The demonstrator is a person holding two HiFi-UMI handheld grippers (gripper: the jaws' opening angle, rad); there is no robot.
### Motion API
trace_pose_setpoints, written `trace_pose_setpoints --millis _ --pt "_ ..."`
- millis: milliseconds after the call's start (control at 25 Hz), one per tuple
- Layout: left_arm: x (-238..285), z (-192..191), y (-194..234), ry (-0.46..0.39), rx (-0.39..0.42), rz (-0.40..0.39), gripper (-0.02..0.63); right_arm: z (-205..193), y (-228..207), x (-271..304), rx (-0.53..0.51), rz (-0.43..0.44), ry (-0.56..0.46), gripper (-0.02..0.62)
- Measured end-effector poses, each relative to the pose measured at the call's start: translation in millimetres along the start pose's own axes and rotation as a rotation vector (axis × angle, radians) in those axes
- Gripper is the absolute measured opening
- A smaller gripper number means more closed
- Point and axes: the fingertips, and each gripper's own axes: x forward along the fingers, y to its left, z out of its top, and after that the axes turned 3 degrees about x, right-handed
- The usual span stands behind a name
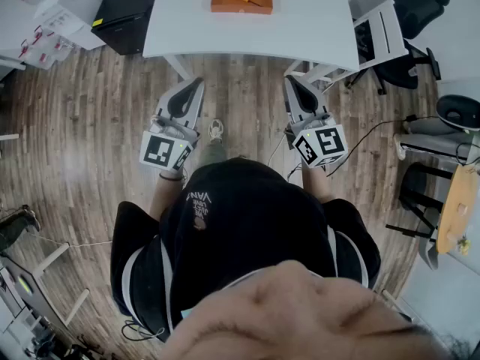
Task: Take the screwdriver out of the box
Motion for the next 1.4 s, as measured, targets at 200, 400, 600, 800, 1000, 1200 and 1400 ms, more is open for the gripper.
trace_pose_setpoints --millis 200,400,600,800,1000,1200,1400 --pt "-2 -1 -8 -0.002 -0.007 0.007 0.015 -6 3 -5 0.008 0.016 0.011 0.011" --pt "-6 -3 -11 0.002 -0.010 0.013 0.015 -7 4 -6 0.008 0.017 0.011 0.011" --pt "-7 -5 -9 0.000 -0.012 0.022 0.015 -6 5 -3 0.016 0.028 0.001 0.011" --pt "-4 -6 -3 -0.005 -0.016 0.023 0.015 -7 2 4 0.032 0.020 0.001 0.012" --pt "4 -9 9 -0.008 -0.023 0.020 0.015 -7 -1 15 0.021 0.007 0.008 0.012" --pt "18 -11 28 -0.014 -0.022 0.010 0.015 -6 -8 34 0.017 -0.009 0.008 0.012" --pt "36 -15 53 -0.019 -0.022 -0.009 0.015 -2 -15 60 0.004 -0.031 -0.001 0.012"
